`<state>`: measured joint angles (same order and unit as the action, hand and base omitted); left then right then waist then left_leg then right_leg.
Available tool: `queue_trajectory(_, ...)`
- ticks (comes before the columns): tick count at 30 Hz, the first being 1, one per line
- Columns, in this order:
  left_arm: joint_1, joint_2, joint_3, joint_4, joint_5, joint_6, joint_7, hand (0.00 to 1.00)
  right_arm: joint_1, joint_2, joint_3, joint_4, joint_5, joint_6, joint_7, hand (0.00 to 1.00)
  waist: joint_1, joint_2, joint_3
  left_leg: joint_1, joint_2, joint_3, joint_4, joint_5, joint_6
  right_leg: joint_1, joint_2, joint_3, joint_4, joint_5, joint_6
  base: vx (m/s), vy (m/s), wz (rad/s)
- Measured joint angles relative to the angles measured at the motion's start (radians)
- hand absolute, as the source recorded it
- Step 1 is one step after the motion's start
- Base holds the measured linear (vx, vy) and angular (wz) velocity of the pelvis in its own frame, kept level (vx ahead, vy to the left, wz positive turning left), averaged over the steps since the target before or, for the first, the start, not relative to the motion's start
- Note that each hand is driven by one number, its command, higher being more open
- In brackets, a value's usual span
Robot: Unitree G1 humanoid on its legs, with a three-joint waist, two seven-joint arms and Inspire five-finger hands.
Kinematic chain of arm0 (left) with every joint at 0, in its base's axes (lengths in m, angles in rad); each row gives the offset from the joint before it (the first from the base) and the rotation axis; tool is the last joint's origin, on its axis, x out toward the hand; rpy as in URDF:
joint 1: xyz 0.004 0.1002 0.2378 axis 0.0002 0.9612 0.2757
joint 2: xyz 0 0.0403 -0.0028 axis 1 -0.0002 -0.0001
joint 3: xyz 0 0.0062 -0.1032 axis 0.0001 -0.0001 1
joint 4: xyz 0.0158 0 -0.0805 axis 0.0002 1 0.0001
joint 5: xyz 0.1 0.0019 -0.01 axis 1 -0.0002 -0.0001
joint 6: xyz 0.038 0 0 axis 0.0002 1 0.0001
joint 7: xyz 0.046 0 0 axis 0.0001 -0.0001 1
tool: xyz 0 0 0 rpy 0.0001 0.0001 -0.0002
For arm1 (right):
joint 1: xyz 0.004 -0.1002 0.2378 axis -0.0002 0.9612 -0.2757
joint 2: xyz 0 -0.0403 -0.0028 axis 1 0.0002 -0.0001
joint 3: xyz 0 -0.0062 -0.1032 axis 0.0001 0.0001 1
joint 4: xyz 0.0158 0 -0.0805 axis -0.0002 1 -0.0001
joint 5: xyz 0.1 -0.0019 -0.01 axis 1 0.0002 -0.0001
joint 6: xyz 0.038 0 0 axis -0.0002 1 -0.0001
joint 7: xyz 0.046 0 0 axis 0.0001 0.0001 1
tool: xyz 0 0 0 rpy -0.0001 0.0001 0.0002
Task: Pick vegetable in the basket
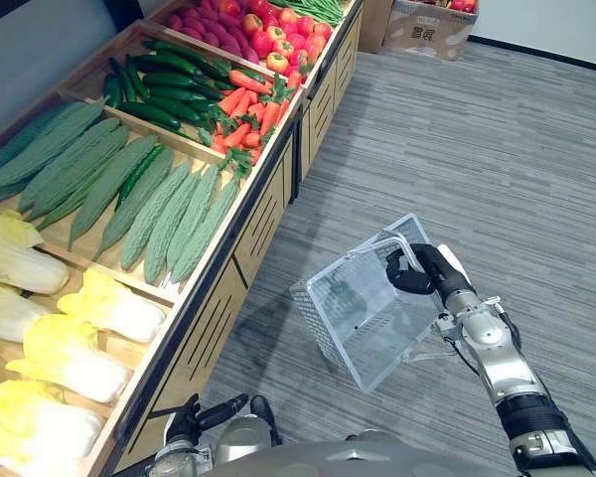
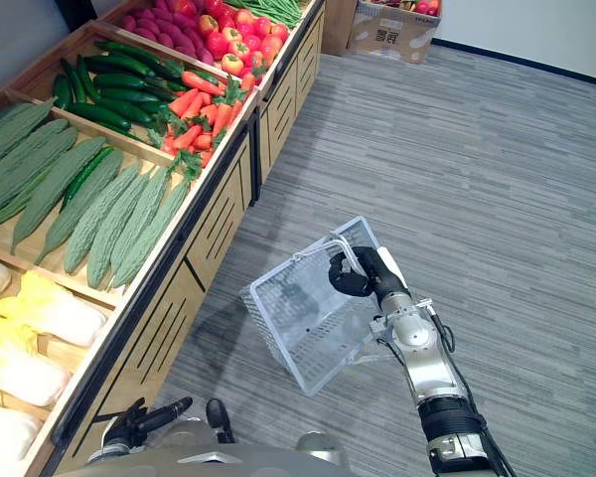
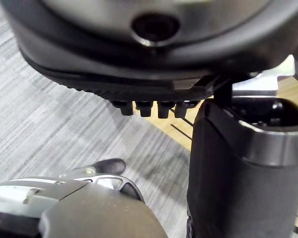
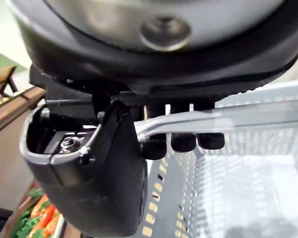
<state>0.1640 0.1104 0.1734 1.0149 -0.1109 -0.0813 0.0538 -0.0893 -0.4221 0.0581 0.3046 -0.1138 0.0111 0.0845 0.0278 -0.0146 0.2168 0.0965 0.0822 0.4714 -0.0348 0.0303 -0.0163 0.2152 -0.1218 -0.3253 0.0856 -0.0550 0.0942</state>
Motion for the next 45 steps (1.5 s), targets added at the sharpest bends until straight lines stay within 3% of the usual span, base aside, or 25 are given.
queue_trajectory(12, 0.021, -0.001, 0.031, 0.011, -0.016, 0.0, 0.0, 1.0, -0.035, 0.031, 0.132, 0.099, -0.028, 0.002, -0.002, 0.0, 0.052, -0.021, -0.021, -0.005, 0.001, -0.025, -0.007, 0.012, 0.002, -0.017, -0.002, -0.006, 0.042, -0.001, 0.001, -0.03, -0.037, 0.05)
queue_trajectory(16, 0.025, -0.002, 0.066, -0.002, -0.044, -0.002, -0.002, 1.0, -0.055, 0.037, 0.14, 0.099, -0.028, 0.003, 0.004, 0.0, 0.083, -0.042, -0.003, -0.045, -0.003, -0.043, 0.102, -0.086, 0.022, -0.045, -0.055, -0.066, 0.176, -0.037, 0.022, -0.07, 0.055, 0.26)
queue_trajectory(17, 0.029, 0.001, 0.072, -0.003, -0.044, -0.002, -0.001, 1.0, -0.056, 0.036, 0.146, 0.099, -0.028, 0.003, 0.009, 0.0, 0.08, -0.044, -0.001, -0.039, -0.002, -0.062, 0.12, -0.104, 0.027, -0.066, -0.078, -0.084, 0.288, -0.035, 0.021, -0.05, 0.104, 0.87)
queue_trajectory(19, 0.032, 0.021, 0.072, -0.003, -0.043, -0.002, -0.002, 1.0, -0.056, 0.036, 0.152, 0.093, -0.026, 0.003, 0.015, 0.0, 0.081, -0.062, 0.006, -0.032, -0.013, -0.112, 0.138, -0.112, 0.039, -0.137, -0.122, -0.048, 0.507, 0.004, -0.035, -0.02, 0.112, 1.08)
queue_trajectory(20, 0.033, 0.037, 0.072, -0.002, -0.039, 0.001, -0.001, 1.0, -0.056, 0.036, 0.156, 0.085, -0.026, 0.003, 0.016, 0.0, 0.078, -0.067, 0.013, -0.032, -0.018, -0.162, 0.14, -0.116, 0.045, -0.205, -0.119, 0.026, 0.636, 0.081, -0.082, 0.05, 0.072, 1.22)
queue_trajectory(22, 0.025, 0.052, 0.079, -0.003, -0.039, 0.004, 0.002, 1.0, -0.061, 0.036, 0.156, 0.067, -0.025, -0.002, 0.018, 0.0, 0.079, -0.075, 0.027, -0.042, -0.012, -0.245, 0.162, -0.122, 0.06, -0.282, -0.082, 0.13, 0.753, -0.015, -0.086, 0.07, 0.041, 1.15)
queue_trajectory(24, 0.026, 0.068, 0.088, -0.002, -0.039, 0.017, 0.003, 1.0, -0.062, 0.035, 0.155, 0.029, -0.022, -0.005, 0.019, 0.0, 0.075, -0.062, 0.035, -0.089, -0.009, -0.343, 0.25, -0.153, 0.076, -0.324, -0.044, 0.206, 0.668, -0.093, -0.084, 0.06, 0.029, 1.15)
queue_trajectory(27, 0.012, 0.065, 0.099, -0.003, -0.039, 0.018, 0.003, 1.0, -0.058, 0.024, 0.142, -0.015, -0.019, -0.011, 0.02, 0.0, 0.066, -0.06, 0.036, -0.138, -0.048, -0.452, 0.285, -0.164, 0.08, -0.364, -0.022, 0.343, 0.43, -0.093, -0.064, 0.07, -0.03, 1.27)
queue_trajectory(29, -0.008, 0.062, 0.098, -0.003, -0.039, 0.016, 0.004, 1.0, -0.036, 0.019, 0.113, -0.019, -0.019, -0.011, 0.025, 0.0, 0.049, -0.063, 0.037, -0.158, -0.11, -0.569, 0.297, -0.167, 0.076, -0.378, -0.02, 0.511, 0.216, -0.044, 0.019, 0.1, -0.106, 1.58)
queue_trajectory(31, -0.009, 0.065, 0.097, -0.007, -0.038, 0.011, 0.006, 1.0, 0.006, 0.003, 0.093, -0.032, -0.018, -0.01, 0.032, 0.0, 0.051, -0.077, 0.038, -0.16, -0.153, -0.644, 0.315, -0.174, 0.052, -0.383, -0.034, 0.569, 0.144, -0.017, 0.066, 0.18, -0.261, 1.36)
queue_trajectory(33, -0.018, 0.077, 0.099, -0.01, -0.037, 0.01, 0.011, 1.0, 0.031, -0.029, 0.075, -0.098, -0.017, -0.01, 0.048, 0.0, 0.032, -0.089, 0.049, -0.19, -0.189, -0.727, 0.355, -0.191, 0.029, -0.386, -0.037, 0.573, 0.138, -0.005, 0.085, 0.14, -0.314, 1.45)
queue_trajectory(35, -0.012, 0.087, 0.102, -0.009, -0.036, 0.002, 0.012, 1.0, 0.088, -0.08, 0.052, -0.123, -0.003, -0.01, 0.058, 0.0, -0.005, -0.102, 0.045, -0.21, -0.217, -0.828, 0.386, -0.215, -0.009, -0.335, -0.047, 0.512, 0.145, -0.009, 0.088, 0.09, -0.501, 1.59)
queue_trajectory(36, -0.016, 0.063, 0.103, -0.006, -0.037, -0.001, 0.012, 1.0, 0.086, -0.099, 0.035, -0.096, 0.001, 0.001, 0.049, 0.0, -0.01, -0.063, 0.039, -0.22, -0.178, -0.864, 0.378, -0.22, -0.023, -0.342, -0.017, 0.448, 0.168, -0.027, 0.071, 0.0, -0.437, 1.07)
queue_trajectory(38, -0.024, 0.034, 0.095, -0.006, -0.039, -0.001, 0.008, 1.0, 0.08, -0.116, 0.024, -0.065, 0.001, 0.005, 0.04, 0.0, -0.013, -0.048, 0.033, -0.24, -0.115, -0.849, 0.343, -0.197, -0.048, -0.347, 0.001, 0.365, 0.155, -0.024, 0.054, -0.05, -0.375, 0.91)
queue_trajectory(40, -0.023, 0.005, 0.095, -0.005, -0.042, 0.0, 0.008, 1.0, 0.081, -0.127, 0.025, -0.065, 0.001, 0.009, 0.041, 0.0, -0.018, -0.032, 0.024, -0.268, -0.052, -0.779, 0.369, -0.197, -0.048, -0.338, 0.017, 0.286, 0.138, -0.017, 0.023, -0.04, -0.327, 0.97)
queue_trajectory(41, -0.017, -0.007, 0.095, -0.005, -0.044, 0.0, 0.008, 1.0, 0.094, -0.121, 0.029, -0.064, 0.001, 0.015, 0.041, 0.0, -0.021, -0.034, 0.025, -0.26, -0.008, -0.688, 0.35, -0.195, -0.046, -0.32, 0.022, 0.23, 0.123, -0.014, 0.0, -0.05, -0.321, 1.35)
queue_trajectory(42, -0.017, -0.004, 0.103, -0.008, -0.064, 0.001, 0.008, 1.0, 0.117, -0.117, 0.019, -0.064, 0.002, 0.015, 0.035, 0.0, -0.034, -0.033, 0.022, -0.256, 0.037, -0.533, 0.326, -0.183, -0.025, -0.296, 0.02, 0.156, 0.097, -0.007, -0.023, -0.04, -0.206, 1.18)
queue_trajectory(43, -0.018, -0.003, 0.106, -0.009, -0.069, 0.001, 0.009, 1.0, 0.124, -0.115, 0.011, -0.064, 0.002, 0.015, 0.034, 0.0, -0.037, -0.036, 0.022, -0.254, 0.045, -0.491, 0.322, -0.179, -0.018, -0.292, 0.019, 0.139, 0.091, -0.005, -0.026, -0.04, -0.163, 1.09)
queue_trajectory(44, -0.02, -0.001, 0.113, -0.014, -0.079, 0.001, 0.01, 1.0, 0.138, -0.106, -0.008, -0.058, 0.002, 0.016, 0.031, 0.0, -0.038, -0.045, 0.024, -0.247, 0.065, -0.409, 0.305, -0.166, 0.002, -0.281, 0.012, 0.104, 0.077, 0.003, -0.037, -0.04, -0.047, 0.79)
queue_trajectory(45, -0.018, 0.013, 0.123, -0.024, -0.085, 0.001, 0.01, 1.0, 0.158, -0.07, -0.038, -0.039, 0.001, 0.019, 0.016, 0.0, -0.035, -0.073, 0.027, -0.245, 0.106, -0.256, 0.304, -0.16, 0.018, -0.265, -0.011, 0.053, 0.059, 0.013, -0.048, -0.04, -0.026, 1.01)
